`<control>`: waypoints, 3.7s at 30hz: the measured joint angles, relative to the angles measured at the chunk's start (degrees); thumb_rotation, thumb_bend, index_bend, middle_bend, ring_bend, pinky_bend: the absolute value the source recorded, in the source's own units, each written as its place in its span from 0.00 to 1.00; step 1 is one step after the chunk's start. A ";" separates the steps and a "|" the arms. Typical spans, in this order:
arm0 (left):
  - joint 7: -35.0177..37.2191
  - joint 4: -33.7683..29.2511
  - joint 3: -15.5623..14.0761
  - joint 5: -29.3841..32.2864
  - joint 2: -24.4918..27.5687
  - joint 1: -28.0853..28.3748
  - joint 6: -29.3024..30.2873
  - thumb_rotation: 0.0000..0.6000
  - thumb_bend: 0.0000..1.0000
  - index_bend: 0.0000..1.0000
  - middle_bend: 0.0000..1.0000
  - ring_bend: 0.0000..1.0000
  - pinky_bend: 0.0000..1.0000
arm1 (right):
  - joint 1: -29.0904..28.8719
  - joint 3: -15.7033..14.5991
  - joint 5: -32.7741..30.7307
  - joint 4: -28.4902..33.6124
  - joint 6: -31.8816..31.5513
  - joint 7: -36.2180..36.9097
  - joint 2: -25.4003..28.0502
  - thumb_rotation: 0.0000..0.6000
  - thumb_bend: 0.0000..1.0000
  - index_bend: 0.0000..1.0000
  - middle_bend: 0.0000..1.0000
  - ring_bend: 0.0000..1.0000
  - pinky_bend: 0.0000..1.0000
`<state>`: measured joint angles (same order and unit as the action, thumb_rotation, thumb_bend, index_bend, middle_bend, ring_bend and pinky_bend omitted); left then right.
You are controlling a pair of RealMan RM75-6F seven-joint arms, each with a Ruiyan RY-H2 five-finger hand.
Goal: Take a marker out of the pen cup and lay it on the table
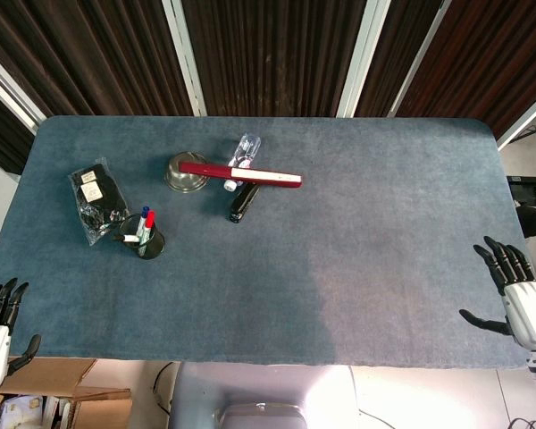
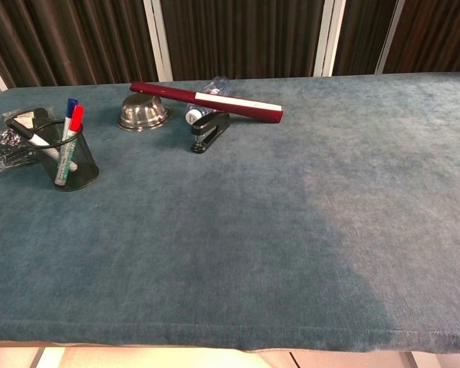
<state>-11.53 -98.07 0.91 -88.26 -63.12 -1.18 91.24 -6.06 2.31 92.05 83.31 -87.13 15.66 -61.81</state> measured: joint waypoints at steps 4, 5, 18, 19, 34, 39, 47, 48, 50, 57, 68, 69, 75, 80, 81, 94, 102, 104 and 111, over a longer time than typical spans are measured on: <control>-0.05 0.05 -0.01 -0.03 -0.15 -0.03 0.07 1.00 0.32 0.01 0.02 0.00 0.00 | 0.05 -0.10 0.03 -0.03 -0.05 0.08 0.02 1.00 0.00 0.00 0.00 0.00 0.00; -0.10 0.06 0.01 -0.03 -0.20 -0.03 0.10 1.00 0.32 0.01 0.02 0.00 0.00 | 0.06 -0.12 0.05 -0.06 -0.08 0.10 0.02 1.00 0.00 0.00 0.00 0.00 0.00; 2.69 1.12 3.88 -2.01 -0.47 6.80 -4.18 1.00 0.33 0.15 0.16 0.09 0.02 | -0.16 0.89 -0.87 0.50 -0.42 0.21 1.11 1.00 0.00 0.00 0.00 0.00 0.00; 3.04 1.30 4.51 -2.02 -0.49 7.98 -5.25 1.00 0.34 0.17 0.18 0.10 0.04 | -0.17 1.00 -0.92 0.69 -0.51 0.10 1.30 1.00 0.00 0.00 0.00 0.00 0.00; -2.82 13.74 13.50 8.40 -12.67 26.09 -22.09 1.00 0.38 0.30 0.29 0.25 0.19 | 0.78 1.73 -3.33 1.00 -0.79 0.31 2.43 1.00 0.00 0.00 0.00 0.00 0.00; -4.99 19.06 13.53 11.62 -17.41 28.15 -23.83 1.00 0.35 0.32 0.33 0.30 0.22 | 0.82 1.53 -3.31 0.76 -0.42 0.29 1.95 1.00 0.00 0.00 0.00 0.00 0.00; -4.97 25.81 13.22 13.13 -22.36 29.34 -22.39 1.00 0.35 0.40 0.39 0.36 0.26 | 0.52 1.57 -2.87 0.68 -0.18 0.26 1.70 1.00 0.00 0.00 0.00 0.00 0.00; -4.93 26.17 13.16 13.32 -22.57 29.45 -22.37 1.00 0.35 0.41 0.40 0.36 0.26 | 0.49 1.56 -2.85 0.63 -0.12 0.27 1.67 1.00 0.00 0.00 0.00 0.00 0.00; -4.96 26.89 13.03 13.57 -22.87 29.64 -22.33 1.00 0.35 0.43 0.41 0.37 0.26 | 0.46 1.52 -2.85 0.58 0.03 0.34 1.64 1.00 0.00 0.00 0.00 0.00 0.00; -4.01 28.03 12.83 14.35 -23.35 29.99 -22.22 1.00 0.36 0.46 0.46 0.40 0.26 | 0.52 1.40 -2.92 0.42 0.23 0.51 1.51 1.00 0.00 0.00 0.00 0.00 0.00; -6.00 29.66 12.07 14.20 -23.50 30.97 -21.90 1.00 0.47 0.61 0.65 0.55 0.27 | 0.57 1.19 -2.79 0.37 0.45 0.63 1.35 1.00 0.00 0.00 0.00 0.00 0.00; -5.91 29.59 12.05 14.18 -23.41 30.99 -21.88 1.00 0.48 0.62 0.66 0.55 0.27 | 0.60 1.19 -2.80 0.34 0.43 0.69 1.35 1.00 0.00 0.00 0.00 0.00 0.00; -4.33 27.28 11.90 13.90 -22.11 30.85 -21.72 1.00 0.56 0.66 0.70 0.58 0.28 | 0.68 1.23 -2.85 0.26 0.33 0.87 1.32 1.00 0.00 0.00 0.00 0.00 0.00; -2.20 22.80 11.73 13.36 -19.64 30.15 -20.97 1.00 0.57 0.67 0.72 0.60 0.28 | 0.72 1.20 -2.80 0.24 0.29 0.89 1.31 1.00 0.00 0.00 0.00 0.00 0.00; -1.91 21.90 11.68 13.18 -19.09 29.95 -20.65 1.00 0.57 0.68 0.72 0.60 0.28 | 0.71 1.25 -2.84 0.24 0.27 0.93 1.32 1.00 0.00 0.00 0.00 0.00 0.00; 0.72 11.32 12.58 8.12 -13.82 26.73 -9.89 1.00 0.57 0.69 0.75 0.62 0.32 | 0.72 1.31 -2.53 0.61 -0.04 0.62 1.46 1.00 0.00 0.00 0.00 0.00 0.00; -2.38 8.26 13.49 2.31 -17.39 30.91 -9.69 1.00 0.57 0.68 0.75 0.62 0.32 | 0.42 1.37 -2.28 0.88 0.18 0.43 1.69 1.00 0.00 0.00 0.00 0.00 0.00; -3.21 9.07 13.86 2.40 -19.77 32.96 -11.69 1.00 0.57 0.68 0.75 0.62 0.32 | 0.40 1.34 -2.31 0.87 0.25 0.40 1.68 1.00 0.00 0.00 0.00 0.00 0.00; -5.46 17.42 15.59 5.06 -29.90 39.72 -17.79 1.00 0.57 0.68 0.75 0.61 0.31 | 0.59 1.19 -2.32 1.22 0.17 0.11 1.85 1.00 0.00 0.00 0.00 0.00 0.00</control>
<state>-16.99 -80.64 16.51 -83.20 -93.02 38.54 73.45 -5.47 3.50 89.73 84.53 -86.96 15.77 -59.96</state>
